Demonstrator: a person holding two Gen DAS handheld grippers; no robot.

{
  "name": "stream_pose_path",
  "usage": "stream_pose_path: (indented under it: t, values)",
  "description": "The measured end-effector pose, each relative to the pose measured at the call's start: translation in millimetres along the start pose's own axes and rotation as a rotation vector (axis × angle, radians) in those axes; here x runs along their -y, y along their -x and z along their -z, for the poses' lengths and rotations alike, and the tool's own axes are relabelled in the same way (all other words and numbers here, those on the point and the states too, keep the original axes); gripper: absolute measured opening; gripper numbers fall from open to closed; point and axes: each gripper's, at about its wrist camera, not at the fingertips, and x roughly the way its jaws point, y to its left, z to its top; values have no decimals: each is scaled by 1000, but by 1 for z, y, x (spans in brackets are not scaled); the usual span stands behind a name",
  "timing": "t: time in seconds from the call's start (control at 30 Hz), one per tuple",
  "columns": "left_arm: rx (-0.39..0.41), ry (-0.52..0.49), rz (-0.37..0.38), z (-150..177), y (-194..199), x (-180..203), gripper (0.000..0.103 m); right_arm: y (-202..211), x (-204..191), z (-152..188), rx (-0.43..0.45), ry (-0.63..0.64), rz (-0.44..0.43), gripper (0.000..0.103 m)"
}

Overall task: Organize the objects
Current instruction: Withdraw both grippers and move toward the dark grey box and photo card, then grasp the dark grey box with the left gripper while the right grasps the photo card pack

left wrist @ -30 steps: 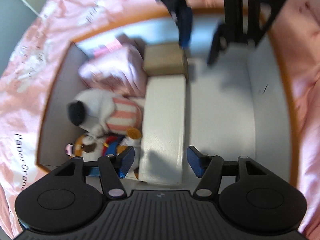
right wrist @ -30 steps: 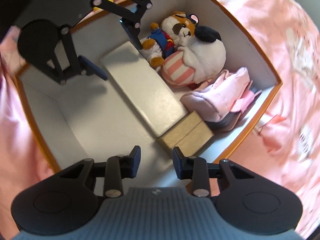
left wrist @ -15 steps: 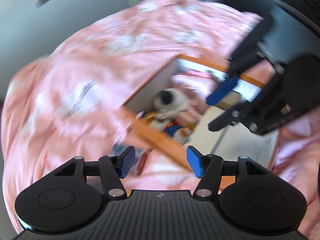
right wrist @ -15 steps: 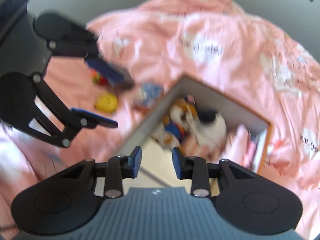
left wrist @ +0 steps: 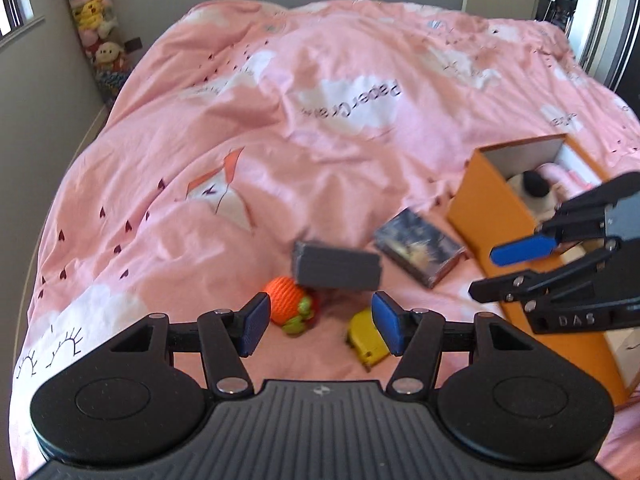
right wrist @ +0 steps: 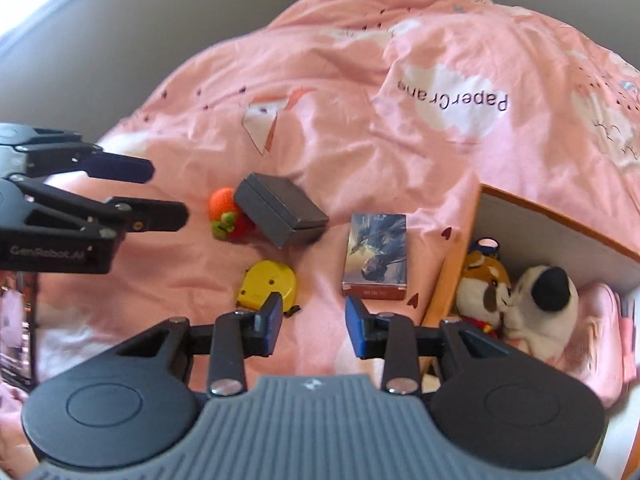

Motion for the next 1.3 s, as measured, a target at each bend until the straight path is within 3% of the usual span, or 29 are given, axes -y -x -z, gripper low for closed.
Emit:
stream_pose_path:
  t: [0.13,0.23,0.3,0.4,0.47,0.73,0.83,1.0,1.07,1.13,1.2,1.3]
  values:
    - [-7,-12,-27,-7,-32,-7,69,-33,4,-19,-49,42,28,42]
    - [-2,34,22,-7,-35,-15,69,-51,9,-30,-71,50,63,42]
    - [17,41,52,-7,-32,-18,76,-63,11,-36,-90,71,80,42]
    - [9,70,66,-13,-33,-23,78,-81,13,-44,-140,89,102,57]
    - [-1,110,86,-19,-35,-32,79,-92,15,-49,-163,99,115,58]
    - [-184,192,116,-41,-84,-51,81,-120,20,-57,-229,118,159,60]
    - [-258,243,160,-39,-103,-55,82,-126,20,-60,-243,132,181,60]
    - [-288,282,187,-32,-118,-56,83,-130,19,-59,-255,159,197,60]
    - [-291,298,200,-31,-119,-55,81,-131,19,-59,-260,166,198,61]
    - [-288,307,219,-32,-118,-54,72,-133,18,-59,-266,171,202,61]
    - [-284,312,239,-33,-115,-52,56,-133,18,-59,-266,168,204,61]
    - [-264,303,217,-34,-109,-48,53,-132,17,-58,-266,168,202,61]
